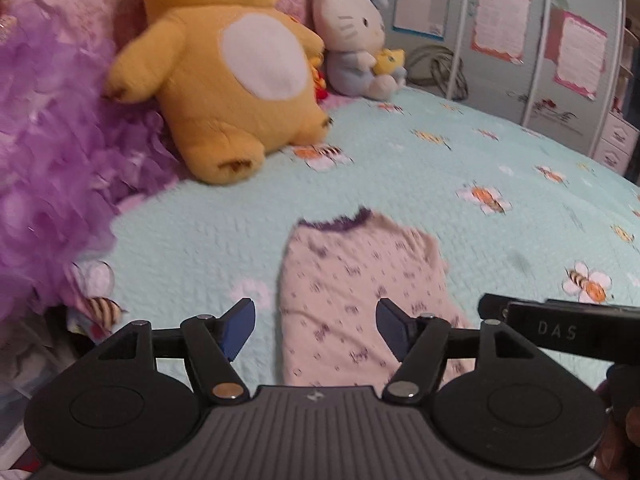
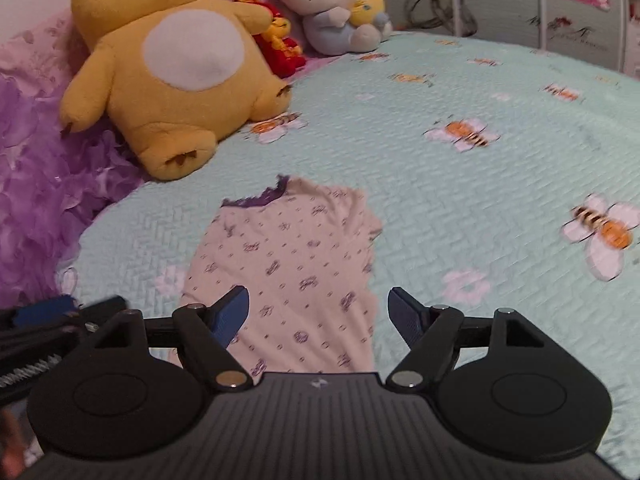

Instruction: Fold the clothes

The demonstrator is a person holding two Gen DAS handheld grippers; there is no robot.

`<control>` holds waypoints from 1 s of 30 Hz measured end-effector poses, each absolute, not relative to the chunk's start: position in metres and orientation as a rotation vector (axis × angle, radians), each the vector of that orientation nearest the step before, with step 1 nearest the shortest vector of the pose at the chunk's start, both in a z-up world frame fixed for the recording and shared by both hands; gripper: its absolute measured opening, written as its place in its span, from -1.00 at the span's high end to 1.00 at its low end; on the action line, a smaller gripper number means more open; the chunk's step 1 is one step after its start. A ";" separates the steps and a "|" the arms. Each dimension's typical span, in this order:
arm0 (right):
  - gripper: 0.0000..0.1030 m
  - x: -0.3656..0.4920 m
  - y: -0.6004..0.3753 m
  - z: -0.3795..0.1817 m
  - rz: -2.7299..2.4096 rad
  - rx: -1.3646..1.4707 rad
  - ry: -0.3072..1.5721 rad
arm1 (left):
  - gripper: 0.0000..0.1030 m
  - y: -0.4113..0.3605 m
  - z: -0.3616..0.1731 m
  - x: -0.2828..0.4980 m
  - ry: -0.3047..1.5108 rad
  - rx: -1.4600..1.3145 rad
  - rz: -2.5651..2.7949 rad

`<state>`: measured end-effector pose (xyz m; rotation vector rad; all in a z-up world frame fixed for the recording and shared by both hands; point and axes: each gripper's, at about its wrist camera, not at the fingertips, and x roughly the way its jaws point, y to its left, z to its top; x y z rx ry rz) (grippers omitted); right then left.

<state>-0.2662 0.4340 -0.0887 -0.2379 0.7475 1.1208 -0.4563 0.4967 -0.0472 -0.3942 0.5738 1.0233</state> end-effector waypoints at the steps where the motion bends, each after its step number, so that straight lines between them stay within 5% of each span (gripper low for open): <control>1: -0.48 -0.267 0.434 -0.085 1.110 -0.241 0.746 | -0.37 0.496 -0.043 -0.457 0.574 -0.393 1.031; 30: -0.49 -0.298 0.389 -0.054 1.093 -0.274 0.712 | -0.45 0.450 -0.016 -0.462 0.589 -0.351 1.031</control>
